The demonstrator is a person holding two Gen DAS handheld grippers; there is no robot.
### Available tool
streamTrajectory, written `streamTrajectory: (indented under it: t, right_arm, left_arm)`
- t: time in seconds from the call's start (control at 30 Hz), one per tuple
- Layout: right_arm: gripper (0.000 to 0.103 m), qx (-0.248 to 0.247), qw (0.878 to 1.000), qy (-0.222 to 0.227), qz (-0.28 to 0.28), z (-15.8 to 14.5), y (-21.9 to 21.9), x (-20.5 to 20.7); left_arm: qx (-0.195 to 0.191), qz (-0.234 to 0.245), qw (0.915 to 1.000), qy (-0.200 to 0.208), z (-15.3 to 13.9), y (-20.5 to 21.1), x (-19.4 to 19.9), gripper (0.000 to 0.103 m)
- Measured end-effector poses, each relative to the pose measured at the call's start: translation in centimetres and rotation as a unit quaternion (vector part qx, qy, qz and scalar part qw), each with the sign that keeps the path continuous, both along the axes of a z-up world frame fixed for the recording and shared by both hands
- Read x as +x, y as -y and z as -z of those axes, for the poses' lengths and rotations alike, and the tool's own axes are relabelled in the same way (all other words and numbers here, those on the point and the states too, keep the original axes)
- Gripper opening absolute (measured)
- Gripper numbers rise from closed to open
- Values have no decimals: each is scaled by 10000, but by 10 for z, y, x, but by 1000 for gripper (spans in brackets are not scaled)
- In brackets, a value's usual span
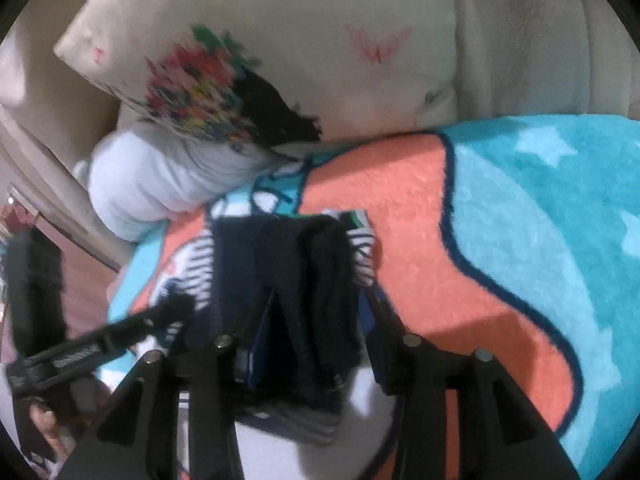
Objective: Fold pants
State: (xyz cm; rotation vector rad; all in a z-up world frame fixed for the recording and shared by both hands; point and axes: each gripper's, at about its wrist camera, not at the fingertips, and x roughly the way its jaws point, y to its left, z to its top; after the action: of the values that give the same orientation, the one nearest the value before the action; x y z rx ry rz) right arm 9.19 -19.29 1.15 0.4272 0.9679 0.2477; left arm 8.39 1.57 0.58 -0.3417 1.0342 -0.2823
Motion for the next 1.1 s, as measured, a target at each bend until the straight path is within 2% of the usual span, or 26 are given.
streamTrajectory:
  t: [0.1, 0.17, 0.23, 0.27, 0.33, 0.4, 0.43, 0.53, 0.63, 0.73, 0.83, 0.9, 1.0, 1.1]
  right_arm:
    - [41, -137, 9979, 639, 42, -37, -1, -15]
    - [44, 87, 9958, 900, -161, -51, -5, -16]
    - [50, 527, 9943, 813, -448, -49, -12, -8]
    - [50, 567, 9951, 638, -490, -39, -18, 3]
    - [50, 305, 9984, 357, -311, -19, -24, 21]
    - [50, 138, 9997, 16, -203, 7, -26, 39]
    - [50, 208, 9996, 62, -161, 10, -24, 39]
    - [50, 264, 9992, 252, -137, -2, -24, 28]
    - [52, 116, 9984, 538, -103, -18, -24, 4]
    - [56, -318, 9970, 701, -103, -20, -32, -22]
    - [57, -781, 9961, 364, -191, 1, -45, -34]
    - [57, -1070, 9939, 175, -194, 14, -50, -40]
    - [57, -905, 9953, 330, -3, 12, -46, -52]
    - [57, -729, 9959, 524, 66, 1, -43, -65]
  left_arm:
    - [-138, -69, 9991, 397, -13, -4, -25, 53]
    - [-148, -18, 9986, 504, -10, 9, -34, 53]
    - [-73, 55, 9991, 411, 2, 17, -36, 60]
    - [30, 145, 9996, 256, 13, 24, -33, 60]
    - [147, 189, 9997, 20, 29, 28, -30, 62]
    - [70, 154, 9998, 137, 27, 26, -33, 66]
    - [68, 173, 9997, 180, 25, 25, -34, 66]
    - [297, 119, 9985, 442, 9, 19, -43, 66]
    - [730, -177, 9927, 946, -9, 13, -57, 68]
    - [1347, -632, 9769, 1532, -27, 9, -73, 76]
    - [1952, -1095, 9517, 2102, -44, 6, -92, 87]
    - [2208, -1333, 9359, 2401, -50, 3, -103, 95]
    - [2489, -1756, 9069, 2911, -67, -3, -129, 102]
    - [2577, -2067, 8736, 3574, -84, 3, -158, 102]
